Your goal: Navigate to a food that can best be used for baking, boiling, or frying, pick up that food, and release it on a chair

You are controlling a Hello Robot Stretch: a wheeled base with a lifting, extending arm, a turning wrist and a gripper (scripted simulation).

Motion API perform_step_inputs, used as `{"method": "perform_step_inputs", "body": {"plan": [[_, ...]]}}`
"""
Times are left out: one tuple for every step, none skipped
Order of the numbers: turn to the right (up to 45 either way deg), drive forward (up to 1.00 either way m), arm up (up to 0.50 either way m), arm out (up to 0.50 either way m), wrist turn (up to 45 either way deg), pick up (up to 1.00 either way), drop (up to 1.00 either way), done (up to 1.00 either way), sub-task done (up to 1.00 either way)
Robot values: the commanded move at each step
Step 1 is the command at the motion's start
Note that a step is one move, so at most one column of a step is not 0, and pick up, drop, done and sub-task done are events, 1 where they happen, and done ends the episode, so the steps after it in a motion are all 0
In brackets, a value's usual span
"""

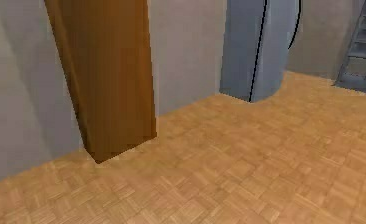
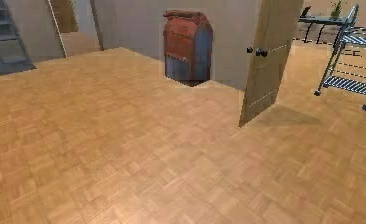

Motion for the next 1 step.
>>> {"method": "perform_step_inputs", "body": {"plan": [[45.0, 0.0, 0.0, 0.0, 0.0, 0.0, 0.0, 0.0, 0.0]]}}
